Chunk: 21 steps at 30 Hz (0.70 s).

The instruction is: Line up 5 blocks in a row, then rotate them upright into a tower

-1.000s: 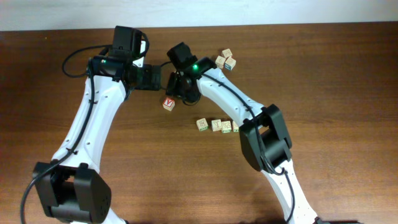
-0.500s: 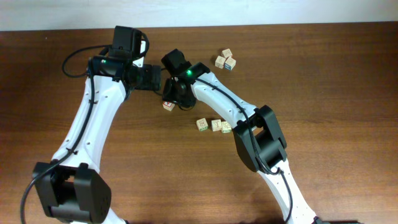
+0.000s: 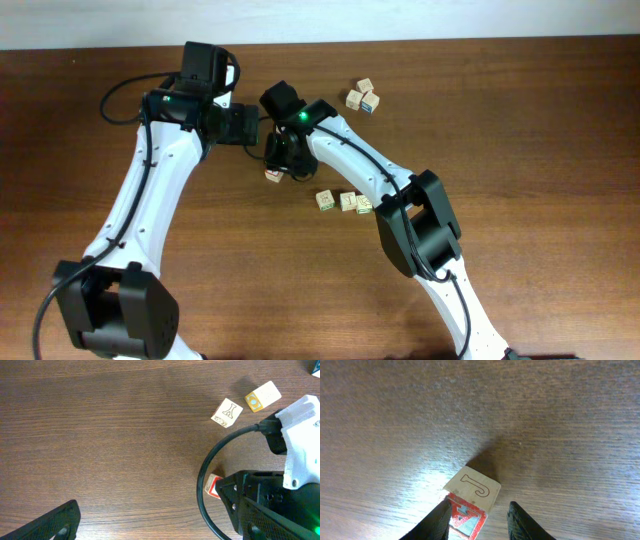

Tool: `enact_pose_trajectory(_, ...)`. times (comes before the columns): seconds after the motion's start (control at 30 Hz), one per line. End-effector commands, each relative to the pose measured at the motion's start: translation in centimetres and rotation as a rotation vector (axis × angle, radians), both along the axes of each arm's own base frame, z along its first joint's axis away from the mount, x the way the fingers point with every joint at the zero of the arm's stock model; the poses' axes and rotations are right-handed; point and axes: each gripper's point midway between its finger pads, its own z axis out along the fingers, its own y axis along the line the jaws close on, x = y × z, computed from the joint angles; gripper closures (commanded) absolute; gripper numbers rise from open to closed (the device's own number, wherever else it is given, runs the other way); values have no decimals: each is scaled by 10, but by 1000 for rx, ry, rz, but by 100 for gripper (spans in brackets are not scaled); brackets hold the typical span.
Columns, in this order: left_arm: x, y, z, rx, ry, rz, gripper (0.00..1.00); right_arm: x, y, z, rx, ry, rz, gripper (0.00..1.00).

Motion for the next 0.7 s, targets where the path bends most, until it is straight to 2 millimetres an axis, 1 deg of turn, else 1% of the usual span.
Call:
enact_pose_trajectory(0.0, 4, 2, 4, -4, -13, 22, 1, -15, -18, -24, -110, 42, 51, 63)
enact_pose_trajectory(0.13, 4, 2, 4, -4, -13, 22, 1, -29, -28, -26, -150, 89, 87, 62)
enact_pose_trajectory(0.5, 4, 2, 4, -4, -13, 22, 1, -69, -58, -27, -254, 216, 296, 62)
enact_pose_trajectory(0.57, 4, 2, 4, -4, -13, 22, 1, -72, -60, -26, -263, 228, 309, 62)
enact_pose_trajectory(0.67, 4, 2, 4, -4, -13, 22, 1, -70, -75, -27, -345, 217, 307, 61)
